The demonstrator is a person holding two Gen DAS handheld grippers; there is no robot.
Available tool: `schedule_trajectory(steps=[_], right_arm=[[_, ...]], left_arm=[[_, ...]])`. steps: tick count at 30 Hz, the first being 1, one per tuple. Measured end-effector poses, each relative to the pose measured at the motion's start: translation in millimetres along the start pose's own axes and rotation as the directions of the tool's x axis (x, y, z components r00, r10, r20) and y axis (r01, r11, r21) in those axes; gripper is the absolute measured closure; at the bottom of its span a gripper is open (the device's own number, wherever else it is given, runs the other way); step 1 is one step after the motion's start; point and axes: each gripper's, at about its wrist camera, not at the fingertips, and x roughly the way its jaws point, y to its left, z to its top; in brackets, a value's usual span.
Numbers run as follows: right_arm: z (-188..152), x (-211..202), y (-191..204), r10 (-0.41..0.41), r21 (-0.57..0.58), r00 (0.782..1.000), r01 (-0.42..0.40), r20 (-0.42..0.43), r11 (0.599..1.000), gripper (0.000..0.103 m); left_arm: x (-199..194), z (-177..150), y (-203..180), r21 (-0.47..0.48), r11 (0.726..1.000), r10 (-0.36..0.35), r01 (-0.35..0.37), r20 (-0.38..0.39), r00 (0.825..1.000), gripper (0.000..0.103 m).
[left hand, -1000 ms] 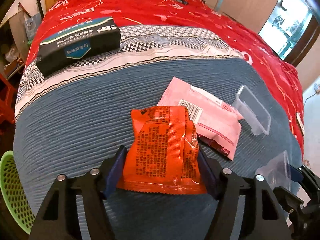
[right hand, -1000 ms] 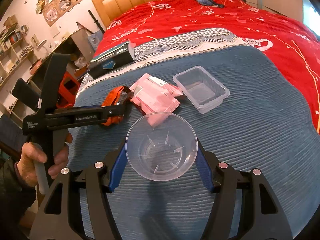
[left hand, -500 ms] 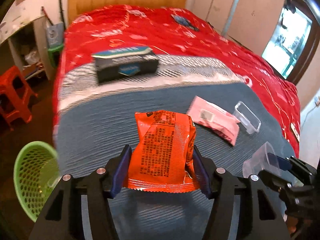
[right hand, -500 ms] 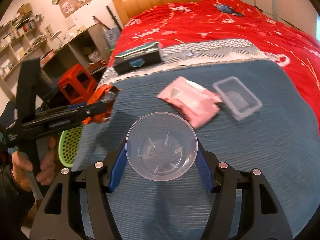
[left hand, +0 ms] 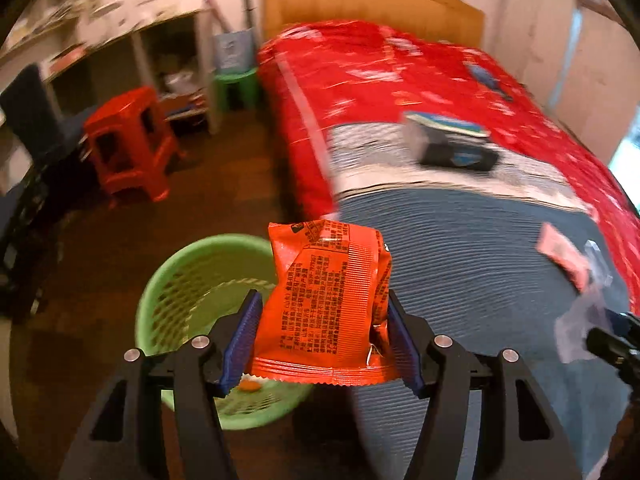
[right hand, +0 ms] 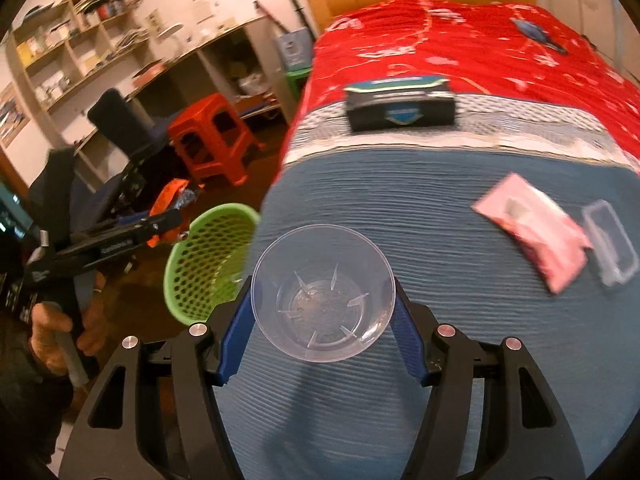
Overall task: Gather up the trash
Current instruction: 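Carry both items over the wastebasket and open both tools to drop them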
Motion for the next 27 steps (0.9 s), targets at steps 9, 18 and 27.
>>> schedule_trajectory(steps=[9,18,27], right_arm=[[16,47,54,0.056,-0.056,0.997,-0.059,-0.061,0.997,0.04],[23,88,90,0.094,-0.078,0.99,-0.102,-0.108,0.992,0.04],[31,132,128,0.142,-0.079,0.975,-0.157,-0.173,0.984,0.039]], left_arm=[[37,-20,78,-0.116,0.988,0.092,-0.103,-0.097,0.991,0.036],[50,-36,113,-0.18,0.971,0.134,-0.156,-0.13,0.982,0.022],[39,-57,132,-0.221,0.963,0.131,-0.157,-0.125,0.983,0.022]])
